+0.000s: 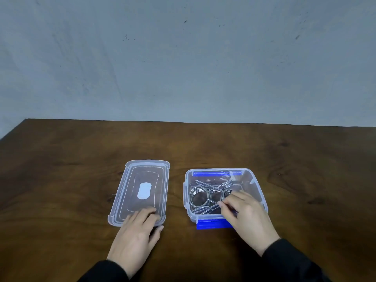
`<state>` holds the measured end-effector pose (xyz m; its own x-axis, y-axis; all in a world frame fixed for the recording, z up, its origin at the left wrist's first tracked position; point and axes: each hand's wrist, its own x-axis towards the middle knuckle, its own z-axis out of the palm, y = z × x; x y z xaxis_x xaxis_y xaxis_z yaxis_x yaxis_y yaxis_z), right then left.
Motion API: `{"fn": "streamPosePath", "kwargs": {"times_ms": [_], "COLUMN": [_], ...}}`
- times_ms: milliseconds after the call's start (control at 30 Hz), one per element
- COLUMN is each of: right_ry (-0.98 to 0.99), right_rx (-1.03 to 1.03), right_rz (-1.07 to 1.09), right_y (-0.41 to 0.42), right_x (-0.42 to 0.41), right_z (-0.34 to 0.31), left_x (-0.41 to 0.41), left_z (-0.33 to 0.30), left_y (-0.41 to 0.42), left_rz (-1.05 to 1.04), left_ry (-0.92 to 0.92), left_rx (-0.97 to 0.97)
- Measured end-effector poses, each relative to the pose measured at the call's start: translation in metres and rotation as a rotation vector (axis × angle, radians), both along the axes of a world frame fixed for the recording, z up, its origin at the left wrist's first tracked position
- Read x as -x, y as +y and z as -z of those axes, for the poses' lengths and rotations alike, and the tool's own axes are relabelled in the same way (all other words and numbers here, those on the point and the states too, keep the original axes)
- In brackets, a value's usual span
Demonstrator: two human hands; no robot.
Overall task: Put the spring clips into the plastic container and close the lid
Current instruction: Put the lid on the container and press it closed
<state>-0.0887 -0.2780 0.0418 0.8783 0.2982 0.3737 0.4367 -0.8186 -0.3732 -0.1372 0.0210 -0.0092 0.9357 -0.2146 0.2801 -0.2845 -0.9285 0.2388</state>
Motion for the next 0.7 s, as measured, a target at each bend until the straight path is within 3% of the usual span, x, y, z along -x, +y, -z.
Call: {"fn": "streamPosePath", "kwargs": {"times_ms": [200, 333, 400, 533, 600, 700], "right_ry": [-0.042, 0.014, 0.073, 0.191, 0.297, 0.396], "right_rx": [-0.007, -0.028, -0.129, -0.492, -0.695, -0.909], "right_rz": [-0.014, -0.029, 0.009, 0.181, 0.158, 0.122], "right_y": [-0.002, -0.003, -0.002, -0.007, -0.011, -0.025], "right_x": [0.0, 0.004, 0.007, 0.002, -0.002, -0.003], "right_z": [0.004, -0.002, -0.011, -0.041, -0.062, -0.078], "left_x": [0.0, -0.004, -0.004, -0.006, -0.014, -0.035], "left_z": [-0.012, -0.073, -0.113, -0.171, -0.19, -0.192], "left_y": [-0.002, -0.009, -0.017, -0.039, -0.06, -0.089], "left_rz": [0.044, -0.052, -0.128, -0.012, 0.038, -0.052], "left_ry": [-0.1, -0.215, -0.246, -0.284, -0.149, 0.133], "left_rx": [-0.012, 0.157, 0.368, 0.857, 1.131, 1.309]}}
